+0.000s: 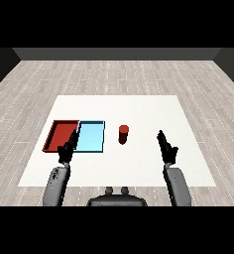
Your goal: Pick the red can and put it in the red box
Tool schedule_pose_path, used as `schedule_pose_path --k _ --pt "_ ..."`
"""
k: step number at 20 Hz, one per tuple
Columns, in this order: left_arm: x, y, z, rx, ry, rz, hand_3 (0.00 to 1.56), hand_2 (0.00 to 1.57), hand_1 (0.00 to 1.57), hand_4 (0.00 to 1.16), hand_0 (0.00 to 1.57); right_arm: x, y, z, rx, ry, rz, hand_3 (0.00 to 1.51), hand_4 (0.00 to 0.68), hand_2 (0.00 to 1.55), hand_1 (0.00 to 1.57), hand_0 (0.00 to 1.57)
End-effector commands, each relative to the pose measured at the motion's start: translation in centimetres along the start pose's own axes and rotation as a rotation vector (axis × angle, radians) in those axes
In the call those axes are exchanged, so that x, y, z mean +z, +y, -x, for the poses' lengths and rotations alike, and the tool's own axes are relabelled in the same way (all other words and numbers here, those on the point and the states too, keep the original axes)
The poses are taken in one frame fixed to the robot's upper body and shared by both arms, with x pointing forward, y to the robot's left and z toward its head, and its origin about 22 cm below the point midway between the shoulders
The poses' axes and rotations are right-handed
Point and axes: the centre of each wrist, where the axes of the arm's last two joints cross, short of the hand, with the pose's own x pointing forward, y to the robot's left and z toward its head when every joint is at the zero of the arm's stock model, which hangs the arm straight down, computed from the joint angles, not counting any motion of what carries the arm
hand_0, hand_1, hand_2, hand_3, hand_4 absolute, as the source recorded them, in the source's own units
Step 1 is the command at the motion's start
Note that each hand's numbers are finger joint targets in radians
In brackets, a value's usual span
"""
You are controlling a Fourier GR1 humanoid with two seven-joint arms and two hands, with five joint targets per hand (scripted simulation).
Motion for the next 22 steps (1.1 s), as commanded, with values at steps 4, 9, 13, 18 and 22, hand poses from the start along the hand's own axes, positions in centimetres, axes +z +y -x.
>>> schedule_pose_path --k 4,9,13,18,22 --pt "0.2 -0.3 0.2 0.033 -0.03 0.003 0.0 0.0 0.0 0.0 0.0 -1.7 -1.5 -0.3 -0.034 -0.032 -0.006 0.0 0.0 0.0 0.0 0.0" --pt "0.2 -0.7 -2.5 0.134 -0.459 -0.03 0.0 0.0 0.0 0.0 0.0 -2.1 -1.5 -3.5 -0.11 -0.342 -0.085 0.0 0.0 0.0 0.0 0.0" --pt "0.8 0.1 -1.5 0.152 -0.495 -0.019 0.0 0.0 0.0 0.0 0.0 -1.3 -1.4 0.2 -0.149 -0.37 -0.082 0.0 0.0 0.0 0.0 0.0" --pt "0.6 -1.3 -1.2 0.158 -0.479 -0.024 0.0 0.0 0.0 0.0 0.0 -2.0 -0.4 -1.0 -0.123 -0.362 -0.095 0.0 0.0 0.0 0.0 0.0" --pt "1.0 -0.4 0.4 0.176 -0.511 -0.03 0.0 0.0 0.0 0.0 0.0 -2.9 -1.0 -0.6 -0.111 -0.361 -0.087 0.0 0.0 0.0 0.0 0.0"
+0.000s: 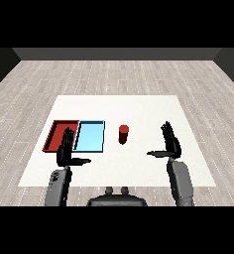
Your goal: Pick the red can and put it in the red box
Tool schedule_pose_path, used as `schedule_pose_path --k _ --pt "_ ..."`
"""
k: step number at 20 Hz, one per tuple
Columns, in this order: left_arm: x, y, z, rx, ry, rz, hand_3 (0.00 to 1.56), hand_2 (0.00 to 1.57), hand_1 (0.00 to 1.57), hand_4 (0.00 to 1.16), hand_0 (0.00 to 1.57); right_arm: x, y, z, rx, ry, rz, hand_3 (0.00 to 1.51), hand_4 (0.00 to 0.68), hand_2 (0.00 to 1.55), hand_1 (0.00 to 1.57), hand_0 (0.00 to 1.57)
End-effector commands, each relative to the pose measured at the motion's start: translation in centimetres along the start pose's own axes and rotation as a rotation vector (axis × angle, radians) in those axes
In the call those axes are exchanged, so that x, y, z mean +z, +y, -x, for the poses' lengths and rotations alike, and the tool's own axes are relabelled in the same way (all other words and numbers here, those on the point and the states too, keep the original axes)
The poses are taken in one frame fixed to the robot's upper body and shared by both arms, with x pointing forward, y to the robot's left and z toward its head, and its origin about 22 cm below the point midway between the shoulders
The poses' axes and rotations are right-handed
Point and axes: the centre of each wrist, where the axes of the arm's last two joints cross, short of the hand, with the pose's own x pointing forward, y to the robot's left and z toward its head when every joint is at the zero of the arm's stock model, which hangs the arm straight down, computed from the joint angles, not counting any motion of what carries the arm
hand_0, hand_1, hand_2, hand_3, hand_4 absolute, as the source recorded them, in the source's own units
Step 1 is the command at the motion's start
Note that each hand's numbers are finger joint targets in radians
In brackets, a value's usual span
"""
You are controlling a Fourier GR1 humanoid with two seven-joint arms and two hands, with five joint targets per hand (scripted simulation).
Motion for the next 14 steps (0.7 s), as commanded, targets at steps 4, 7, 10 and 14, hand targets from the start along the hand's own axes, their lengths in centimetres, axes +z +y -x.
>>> schedule_pose_path --k 4,7,10,14 --pt "-1.6 -1.5 -0.3 0.018 -0.008 0.005 0.0 0.0 0.0 0.0 0.0 -1.4 1.2 0.4 -0.023 0.018 0.007 0.0 0.0 0.0 0.0 0.0" --pt "-0.5 0.0 0.1 0.016 -0.025 0.005 0.0 0.0 0.0 0.0 0.0 -1.4 0.5 3.8 -0.044 0.031 0.003 0.0 0.0 0.0 0.0 0.0" --pt "-0.7 0.1 -0.7 0.018 -0.032 -0.01 0.0 0.0 0.0 0.0 0.0 -2.7 2.8 0.8 -0.058 0.043 -0.018 0.0 0.0 0.0 0.0 0.0" --pt "0.9 0.5 -1.7 0.018 -0.031 -0.018 0.0 0.0 0.0 0.0 0.0 -3.7 3.0 2.9 -0.023 0.049 -0.015 0.0 0.0 0.0 0.0 0.0"
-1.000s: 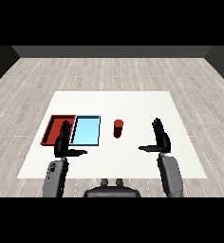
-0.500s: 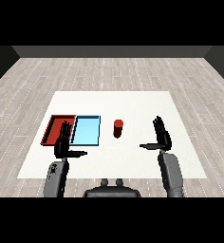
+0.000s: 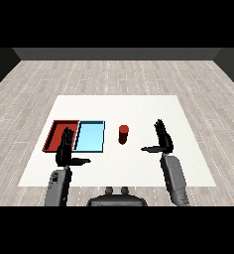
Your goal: Pick the red can and put it in the red box
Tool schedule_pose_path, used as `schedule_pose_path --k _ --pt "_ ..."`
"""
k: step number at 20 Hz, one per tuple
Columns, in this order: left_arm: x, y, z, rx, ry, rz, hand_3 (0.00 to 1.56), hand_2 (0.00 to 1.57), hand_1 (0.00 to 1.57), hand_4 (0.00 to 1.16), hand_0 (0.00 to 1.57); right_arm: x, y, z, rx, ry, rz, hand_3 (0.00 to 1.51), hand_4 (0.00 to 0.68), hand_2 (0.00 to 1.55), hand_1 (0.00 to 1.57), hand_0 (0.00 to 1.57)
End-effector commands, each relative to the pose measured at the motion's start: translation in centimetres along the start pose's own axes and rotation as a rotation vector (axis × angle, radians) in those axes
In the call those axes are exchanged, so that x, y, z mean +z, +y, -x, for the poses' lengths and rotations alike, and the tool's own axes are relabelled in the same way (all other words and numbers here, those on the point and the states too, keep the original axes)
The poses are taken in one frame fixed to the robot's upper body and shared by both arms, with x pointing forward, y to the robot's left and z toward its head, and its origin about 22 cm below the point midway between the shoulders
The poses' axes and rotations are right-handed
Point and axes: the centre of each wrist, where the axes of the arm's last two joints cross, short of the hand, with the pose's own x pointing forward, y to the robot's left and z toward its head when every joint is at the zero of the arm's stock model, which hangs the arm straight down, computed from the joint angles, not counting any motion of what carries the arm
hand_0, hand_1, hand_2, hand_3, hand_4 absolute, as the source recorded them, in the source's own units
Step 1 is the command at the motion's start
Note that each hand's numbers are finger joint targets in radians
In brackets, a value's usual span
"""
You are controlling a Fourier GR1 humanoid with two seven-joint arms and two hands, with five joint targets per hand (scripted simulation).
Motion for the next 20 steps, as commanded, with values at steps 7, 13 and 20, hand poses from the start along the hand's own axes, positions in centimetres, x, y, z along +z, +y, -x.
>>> schedule_pose_path --k 7,13,20 --pt "0.3 2.5 0.0 0.003 -0.015 -0.005 0.0 0.0 0.0 0.0 0.0 -2.4 2.1 2.7 -0.033 0.079 -0.016 0.0 0.0 0.0 0.0 0.0" --pt "0.5 0.4 1.0 0.012 -0.008 -0.005 0.0 0.0 0.0 0.0 0.0 -3.6 4.9 2.6 -0.136 0.103 -0.007 0.0 0.0 0.0 0.0 0.0" --pt "-0.4 -0.5 0.7 0.0 0.012 -0.033 0.0 0.0 0.0 0.0 0.0 -4.2 6.3 4.1 -0.162 0.117 -0.042 0.0 0.0 0.0 0.0 0.0"
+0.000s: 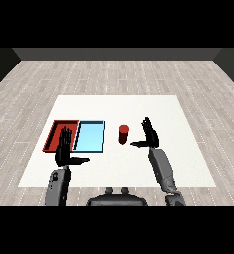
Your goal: Pick the red can and put it in the red box
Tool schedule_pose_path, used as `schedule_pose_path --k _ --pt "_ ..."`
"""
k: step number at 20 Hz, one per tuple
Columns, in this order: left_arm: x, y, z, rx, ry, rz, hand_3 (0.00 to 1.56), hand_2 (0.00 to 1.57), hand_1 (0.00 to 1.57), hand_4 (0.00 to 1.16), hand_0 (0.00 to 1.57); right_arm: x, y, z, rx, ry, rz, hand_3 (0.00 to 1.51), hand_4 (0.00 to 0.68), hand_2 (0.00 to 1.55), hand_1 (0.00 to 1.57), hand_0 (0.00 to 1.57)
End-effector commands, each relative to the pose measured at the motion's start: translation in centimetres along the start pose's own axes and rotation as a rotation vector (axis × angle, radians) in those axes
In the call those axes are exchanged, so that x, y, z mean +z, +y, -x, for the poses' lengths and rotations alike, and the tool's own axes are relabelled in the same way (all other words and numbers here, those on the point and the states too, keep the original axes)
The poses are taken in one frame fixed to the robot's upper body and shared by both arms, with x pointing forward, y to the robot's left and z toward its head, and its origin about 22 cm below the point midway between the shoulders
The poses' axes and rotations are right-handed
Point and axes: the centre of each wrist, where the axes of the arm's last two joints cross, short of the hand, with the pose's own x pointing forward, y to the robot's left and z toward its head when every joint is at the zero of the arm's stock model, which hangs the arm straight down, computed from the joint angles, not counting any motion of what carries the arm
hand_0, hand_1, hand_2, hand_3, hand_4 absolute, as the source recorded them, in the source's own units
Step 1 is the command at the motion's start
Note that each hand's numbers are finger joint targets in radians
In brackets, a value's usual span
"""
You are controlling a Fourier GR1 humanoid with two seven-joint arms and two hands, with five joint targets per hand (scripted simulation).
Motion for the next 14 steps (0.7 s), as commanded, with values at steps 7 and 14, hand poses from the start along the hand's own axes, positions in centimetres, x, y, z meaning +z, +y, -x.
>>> schedule_pose_path --k 7,14 --pt "-1.0 -0.4 -0.8 0.007 -0.014 0.009 0.0 0.0 0.0 0.0 0.0 -1.2 3.3 2.1 -0.043 0.044 0.017 0.0 0.0 0.0 0.0 0.0" --pt "1.4 -0.9 -0.1 0.004 -0.001 0.006 0.0 0.0 0.0 0.0 0.0 -1.1 2.9 4.2 -0.089 0.048 0.007 0.0 0.0 0.0 0.0 0.0"
